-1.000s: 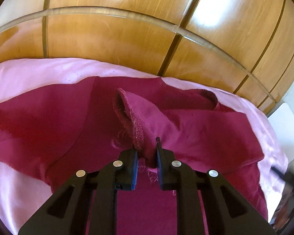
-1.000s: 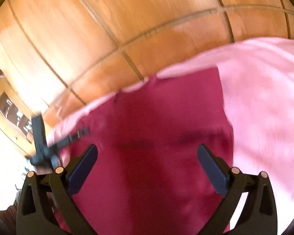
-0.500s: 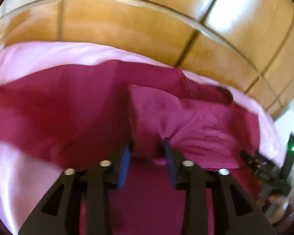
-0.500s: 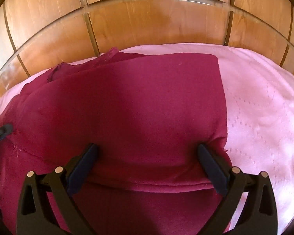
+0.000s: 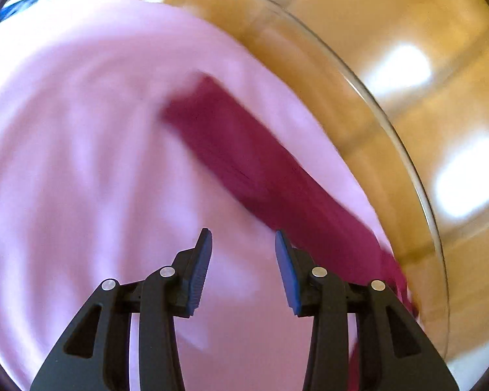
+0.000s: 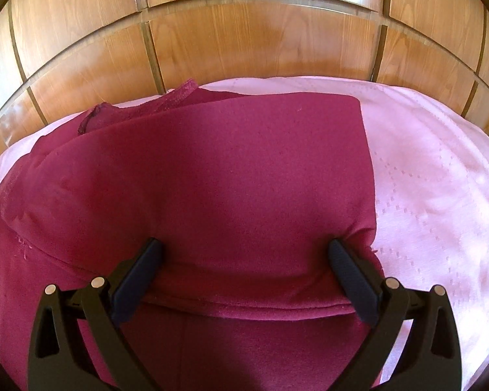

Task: Fold small clothes

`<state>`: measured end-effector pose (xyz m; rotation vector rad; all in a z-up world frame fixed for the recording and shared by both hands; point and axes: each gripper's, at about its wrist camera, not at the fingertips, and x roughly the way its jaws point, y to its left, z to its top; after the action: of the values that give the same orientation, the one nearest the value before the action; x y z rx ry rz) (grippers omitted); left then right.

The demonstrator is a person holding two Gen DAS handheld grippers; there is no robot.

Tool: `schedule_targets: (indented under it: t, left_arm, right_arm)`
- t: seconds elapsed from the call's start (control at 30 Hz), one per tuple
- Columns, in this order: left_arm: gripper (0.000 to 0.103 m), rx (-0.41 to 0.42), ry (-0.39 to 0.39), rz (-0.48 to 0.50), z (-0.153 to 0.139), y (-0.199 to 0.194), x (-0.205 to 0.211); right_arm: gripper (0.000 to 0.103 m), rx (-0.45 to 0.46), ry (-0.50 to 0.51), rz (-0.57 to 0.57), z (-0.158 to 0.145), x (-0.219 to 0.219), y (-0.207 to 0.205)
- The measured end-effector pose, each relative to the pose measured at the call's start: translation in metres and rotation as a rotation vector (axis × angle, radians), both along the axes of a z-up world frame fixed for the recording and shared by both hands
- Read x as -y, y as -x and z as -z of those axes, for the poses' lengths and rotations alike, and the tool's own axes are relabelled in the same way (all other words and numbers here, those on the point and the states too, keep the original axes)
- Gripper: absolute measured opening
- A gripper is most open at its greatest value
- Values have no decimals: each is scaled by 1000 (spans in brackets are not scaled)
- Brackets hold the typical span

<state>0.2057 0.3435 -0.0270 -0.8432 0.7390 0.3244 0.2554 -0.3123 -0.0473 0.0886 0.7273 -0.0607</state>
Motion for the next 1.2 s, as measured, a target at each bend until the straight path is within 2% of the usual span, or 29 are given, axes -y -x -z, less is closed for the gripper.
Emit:
schedule_targets:
  t: [0.07, 0.2, 0.5, 0.53, 0.57, 0.67, 0.73, 0.83, 0.93, 1.0, 1.13, 1.2]
  left_arm:
    - [39, 17, 46, -47, 3, 3, -30]
    - [39, 6, 80, -87, 8, -9, -62]
    - [38, -66, 55, -92, 22, -60, -70]
    - [27, -80, 40, -99, 23, -63, -70]
    - [10, -96, 23, -103, 24, -68, -71]
    - [6, -96, -6, -108, 14, -70, -65]
    - [6, -39, -16, -74, -5, -70, -51]
    - [6, 73, -6, 28, -38, -73, -16]
    - [6, 190, -36, 190, -79, -80, 49]
    - [6, 241, -41, 296, -94, -86, 93]
    - [6, 278, -53, 525, -98, -98, 201]
    - [6, 243, -75, 627, -84, -105, 259]
  right_arm:
    - [101, 0, 4, 2, 1, 0, 0]
    - [101, 1, 6, 3, 2, 0, 0]
    - [101, 3, 4, 2, 1, 1, 0]
    - [101, 3, 4, 2, 1, 1, 0]
    - [101, 3, 4, 2, 1, 1, 0]
    - [101, 3, 4, 2, 1, 1, 0]
    - [101, 4, 6, 3, 1, 1, 0]
    - [101, 5, 8, 5, 1, 1, 0]
    - [101, 5, 8, 4, 1, 1, 0]
    - [101, 5, 8, 4, 1, 1, 0]
    - [101, 5, 7, 4, 1, 1, 0]
    - [101, 6, 6, 4, 1, 1, 0]
